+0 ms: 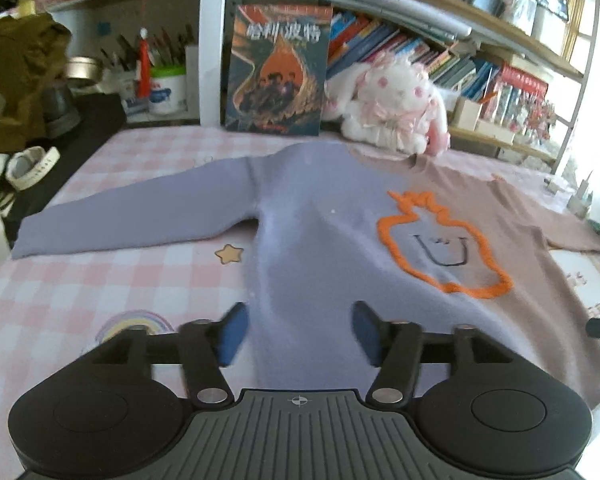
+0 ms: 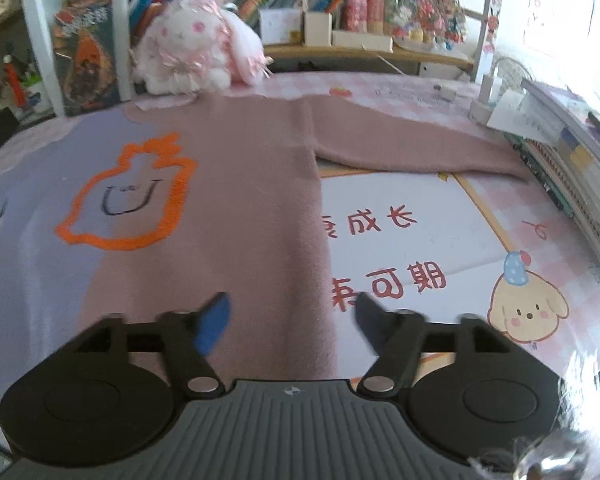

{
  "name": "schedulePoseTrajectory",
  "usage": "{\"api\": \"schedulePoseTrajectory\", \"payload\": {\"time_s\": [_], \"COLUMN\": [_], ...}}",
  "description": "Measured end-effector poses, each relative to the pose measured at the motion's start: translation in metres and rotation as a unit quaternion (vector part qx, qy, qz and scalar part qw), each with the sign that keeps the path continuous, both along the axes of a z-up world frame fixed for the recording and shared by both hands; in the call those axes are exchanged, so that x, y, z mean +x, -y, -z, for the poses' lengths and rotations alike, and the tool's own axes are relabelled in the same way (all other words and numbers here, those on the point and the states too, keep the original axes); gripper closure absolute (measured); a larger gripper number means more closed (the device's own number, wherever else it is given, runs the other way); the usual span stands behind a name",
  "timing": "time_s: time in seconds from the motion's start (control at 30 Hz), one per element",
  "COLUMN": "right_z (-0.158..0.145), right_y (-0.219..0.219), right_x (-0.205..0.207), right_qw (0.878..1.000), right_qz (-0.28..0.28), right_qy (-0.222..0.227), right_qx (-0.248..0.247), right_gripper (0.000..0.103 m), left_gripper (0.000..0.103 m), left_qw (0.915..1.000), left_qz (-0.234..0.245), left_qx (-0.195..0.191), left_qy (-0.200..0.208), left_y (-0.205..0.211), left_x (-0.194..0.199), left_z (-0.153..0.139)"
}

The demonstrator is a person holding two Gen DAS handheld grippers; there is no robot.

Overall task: Fold clothes
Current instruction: 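Open both tools and release the sweater hem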

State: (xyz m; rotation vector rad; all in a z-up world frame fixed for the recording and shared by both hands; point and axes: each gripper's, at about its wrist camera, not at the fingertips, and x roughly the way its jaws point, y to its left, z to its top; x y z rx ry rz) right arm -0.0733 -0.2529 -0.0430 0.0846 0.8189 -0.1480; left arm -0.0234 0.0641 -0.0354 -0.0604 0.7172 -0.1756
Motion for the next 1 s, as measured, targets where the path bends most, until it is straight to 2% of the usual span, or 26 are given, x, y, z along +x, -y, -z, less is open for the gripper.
{"api": "schedulePoseTrajectory", "payload": {"time_s": [0.1,0.2,0.37,0.5,0.7,1.0], "right_z": [-0.006,-0.010,-0.013,-0.012,-0.010,-0.012], "right_y": [-0.011,-0.018,-0.024,-0.032,-0.045,-0.066], "right_x": [-0.012,-0.026,-0.050,-0.065,-0.078,-0.091], "right_qw": [1.000,0.999,0.998,0.998,0.997,0.997], "right_qz": [-0.014,-0.018,-0.017,-0.034,-0.056,-0.060], "right_qy": [0.016,0.028,0.041,0.046,0.043,0.046], "right_qx": [-0.016,-0.028,-0.032,-0.030,-0.019,-0.030], "right_gripper": [0.010,0.008,0.008,0.008,0.008,0.008], "left_gripper": [0.026,0.018,0.010,0.010,0.009,0.009], "left_qw": [1.0000,0.9999,0.9995,0.9989,0.9986,0.9989], "left_qz": [0.001,-0.002,-0.005,-0.007,-0.018,-0.004], "left_qx": [0.000,0.012,0.028,0.042,0.050,0.047], "left_qy": [0.004,0.006,0.014,0.020,0.006,0.008], "left_y": [0.016,0.026,0.036,0.044,0.039,0.023], "left_x": [-0.015,-0.030,-0.057,-0.078,-0.099,-0.100], "left_z": [-0.005,-0.009,-0.015,-0.021,-0.018,-0.017]}}
